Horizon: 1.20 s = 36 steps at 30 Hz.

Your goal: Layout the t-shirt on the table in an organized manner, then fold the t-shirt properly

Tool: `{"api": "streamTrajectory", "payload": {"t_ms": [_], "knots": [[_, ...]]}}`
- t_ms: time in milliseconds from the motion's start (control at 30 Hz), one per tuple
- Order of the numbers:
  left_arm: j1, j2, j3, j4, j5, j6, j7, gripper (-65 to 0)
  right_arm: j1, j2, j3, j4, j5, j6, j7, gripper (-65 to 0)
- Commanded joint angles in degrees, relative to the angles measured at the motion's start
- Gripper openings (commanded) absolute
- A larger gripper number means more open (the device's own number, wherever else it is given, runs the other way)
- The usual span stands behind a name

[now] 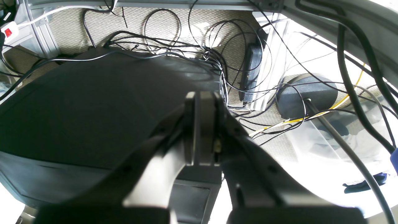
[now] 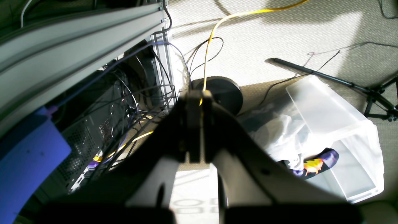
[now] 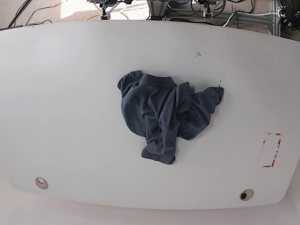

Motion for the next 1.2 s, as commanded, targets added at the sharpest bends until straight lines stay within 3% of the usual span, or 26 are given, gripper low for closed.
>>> {"api": "streamTrajectory", "payload": {"t_ms": [0,1000,1033,1167], "knots": [[0.29,-0.05,0.06,-0.12,-0.06,0.05,0.01,-63.5,-0.26,0.32,-0.01,0.44,-0.01,0.26,0.12,-65.0],[1.04,0.19,0.25,1.03,-0.26,0.18,0.33,-63.8,-0.92,0.31,0.06,1.87,0.01,0.29,1.8,-65.0],[0.98,0.08,0.17,0.67,0.09,0.21,0.05,-64.2,-0.39,-1.04,0.22,0.28,0.14,0.18,1.49,-64.4],[0.98,0.08,0.17,0.67,0.09,0.21,0.05,-64.2,-0.39,-1.4,0.22,0.19,0.14,0.18,1.57,-64.4]]}}
